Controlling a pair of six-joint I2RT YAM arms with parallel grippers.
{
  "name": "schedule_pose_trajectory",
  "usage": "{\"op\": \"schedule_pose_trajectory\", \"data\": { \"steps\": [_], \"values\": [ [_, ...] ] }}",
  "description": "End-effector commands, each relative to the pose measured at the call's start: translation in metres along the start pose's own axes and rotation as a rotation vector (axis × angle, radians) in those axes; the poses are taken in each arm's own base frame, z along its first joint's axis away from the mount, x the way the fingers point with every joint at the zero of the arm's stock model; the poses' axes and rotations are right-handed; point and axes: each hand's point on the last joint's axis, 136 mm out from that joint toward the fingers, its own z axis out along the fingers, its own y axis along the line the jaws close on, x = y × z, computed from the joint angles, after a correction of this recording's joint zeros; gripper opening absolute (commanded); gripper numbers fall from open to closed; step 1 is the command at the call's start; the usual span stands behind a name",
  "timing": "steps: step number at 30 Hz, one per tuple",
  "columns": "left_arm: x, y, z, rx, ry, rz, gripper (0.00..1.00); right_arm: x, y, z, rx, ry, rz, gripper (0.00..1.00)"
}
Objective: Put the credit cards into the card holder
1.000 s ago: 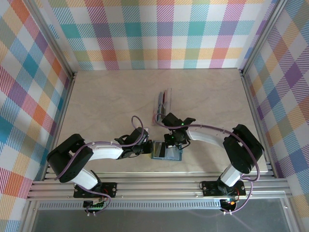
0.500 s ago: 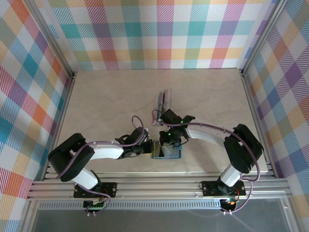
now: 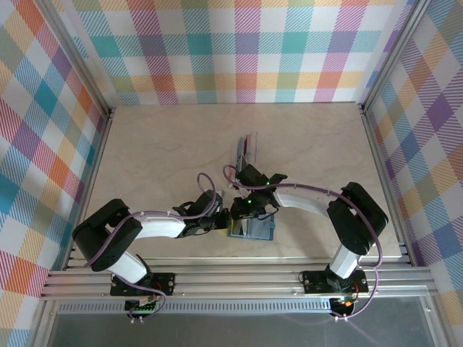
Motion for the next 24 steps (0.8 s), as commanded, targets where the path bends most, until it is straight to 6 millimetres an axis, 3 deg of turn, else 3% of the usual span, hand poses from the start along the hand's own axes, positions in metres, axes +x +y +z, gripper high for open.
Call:
{"op": "schedule_pose_trajectory", "data": {
  "steps": [1,7,14,18,24],
  "values": [
    [0.027,0.022,0.009,-0.077,0.084,-0.001,0.1,-0.002,0.023,-0.011,-0.096,-0.017,-0.012,0.32],
    [0.025,0.02,0.007,-0.071,0.08,-0.004,0.1,0.01,0.033,-0.011,-0.191,0.006,-0.005,0.42],
    [0.021,0.015,-0.003,-0.051,0.066,-0.011,0.1,0.017,0.05,-0.017,-0.311,0.017,-0.016,0.46],
    [0.019,0.013,-0.007,-0.046,0.056,-0.004,0.11,0.013,0.023,-0.031,-0.134,-0.064,-0.014,0.46],
    [0.018,0.009,-0.007,-0.035,0.058,0.002,0.11,0.016,-0.016,-0.052,0.069,-0.11,-0.001,0.55]
  ]
}}
